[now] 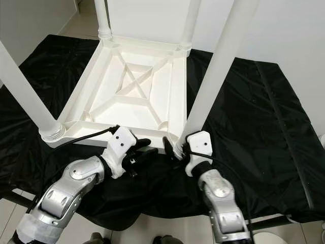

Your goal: Building children table

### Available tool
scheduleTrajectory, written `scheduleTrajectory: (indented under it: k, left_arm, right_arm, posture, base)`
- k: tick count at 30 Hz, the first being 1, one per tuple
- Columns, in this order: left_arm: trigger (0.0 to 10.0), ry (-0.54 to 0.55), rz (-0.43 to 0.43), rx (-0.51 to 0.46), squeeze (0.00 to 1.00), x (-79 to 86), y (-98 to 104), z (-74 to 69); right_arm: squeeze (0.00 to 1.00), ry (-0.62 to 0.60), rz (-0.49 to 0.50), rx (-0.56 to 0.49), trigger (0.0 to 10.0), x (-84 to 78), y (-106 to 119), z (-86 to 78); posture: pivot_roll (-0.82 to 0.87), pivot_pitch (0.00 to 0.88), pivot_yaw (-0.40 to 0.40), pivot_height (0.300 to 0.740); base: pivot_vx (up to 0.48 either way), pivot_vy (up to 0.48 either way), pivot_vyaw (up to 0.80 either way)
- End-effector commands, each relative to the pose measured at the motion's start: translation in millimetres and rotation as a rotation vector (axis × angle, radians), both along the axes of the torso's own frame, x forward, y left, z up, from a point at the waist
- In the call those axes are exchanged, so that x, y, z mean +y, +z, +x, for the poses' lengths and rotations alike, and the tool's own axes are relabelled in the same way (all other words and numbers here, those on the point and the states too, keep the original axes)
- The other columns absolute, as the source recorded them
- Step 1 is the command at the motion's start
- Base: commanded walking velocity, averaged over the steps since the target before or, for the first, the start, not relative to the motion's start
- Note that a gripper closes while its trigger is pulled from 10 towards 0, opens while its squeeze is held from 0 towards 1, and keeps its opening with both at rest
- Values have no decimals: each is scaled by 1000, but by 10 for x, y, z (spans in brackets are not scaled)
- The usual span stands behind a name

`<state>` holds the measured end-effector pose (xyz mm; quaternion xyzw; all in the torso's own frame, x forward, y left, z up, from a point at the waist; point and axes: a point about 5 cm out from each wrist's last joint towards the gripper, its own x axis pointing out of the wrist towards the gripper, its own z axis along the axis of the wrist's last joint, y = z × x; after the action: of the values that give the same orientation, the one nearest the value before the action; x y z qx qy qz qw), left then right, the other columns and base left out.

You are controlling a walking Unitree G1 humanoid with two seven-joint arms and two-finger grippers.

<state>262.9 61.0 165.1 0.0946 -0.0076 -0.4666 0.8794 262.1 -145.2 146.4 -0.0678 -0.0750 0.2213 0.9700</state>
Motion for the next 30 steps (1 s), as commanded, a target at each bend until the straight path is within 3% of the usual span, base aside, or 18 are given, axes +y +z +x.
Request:
scheduleTrajectory:
  k: [1, 10, 11, 12, 14, 15, 27, 28, 29, 30]
  left_arm:
    - [10000, 8, -8, 4, 0, -2, 3, 17]
    - [10000, 8, -69, 13, 0, -28, 88, 38]
    - [10000, 3, -69, 15, 0, -26, 86, 33]
    - [10000, 3, -69, 15, 0, -26, 86, 33]
    - [10000, -6, -69, 18, 0, -22, 81, 24]
    - [10000, -15, -67, 20, 0, -21, 77, 13]
    - [10000, -22, -54, 26, 0, -23, 50, -14]
    - [10000, -22, -54, 27, 0, -23, 51, -14]
    - [10000, -21, -54, 27, 0, -22, 52, -13]
    - [10000, -18, -53, 27, 0, -20, 50, -11]
  right_arm:
    - [0, 38, -16, 1, 10000, -67, -14, 21]
    - [0, 178, -132, -3, 10000, -272, 40, 238]
    - [0, 189, -130, 2, 6353, -283, 38, 255]
    - [0, 189, -130, 2, 6353, -283, 38, 255]
    - [0, 210, -137, 0, 3137, -300, 38, 281]
    - [0, 226, -137, 8, 0, -297, 32, 291]
    - [0, 263, -121, 34, 0, -322, -46, 323]
    - [0, 253, -113, 34, 6157, -329, -50, 325]
    - [0, 239, -99, 39, 6157, -338, -57, 330]
    - [0, 207, -61, 43, 10000, -337, -55, 328]
  posture:
    - [52, 112, -71, 740]
    - [58, 101, -74, 740]
    - [57, 101, -74, 740]
    - [57, 101, -74, 740]
    - [60, 100, -76, 740]
    - [62, 99, -77, 740]
    - [75, 96, -84, 740]
    - [76, 98, -86, 740]
    - [76, 98, -86, 740]
    - [76, 98, -86, 740]
  base:
    - [0, 0, 0]
    - [0, 0, 0]
    - [0, 0, 0]
    - [0, 0, 0]
    - [0, 0, 0]
    - [0, 0, 0]
    - [0, 0, 0]
    - [0, 0, 0]
    - [0, 0, 0]
    - [0, 0, 0]
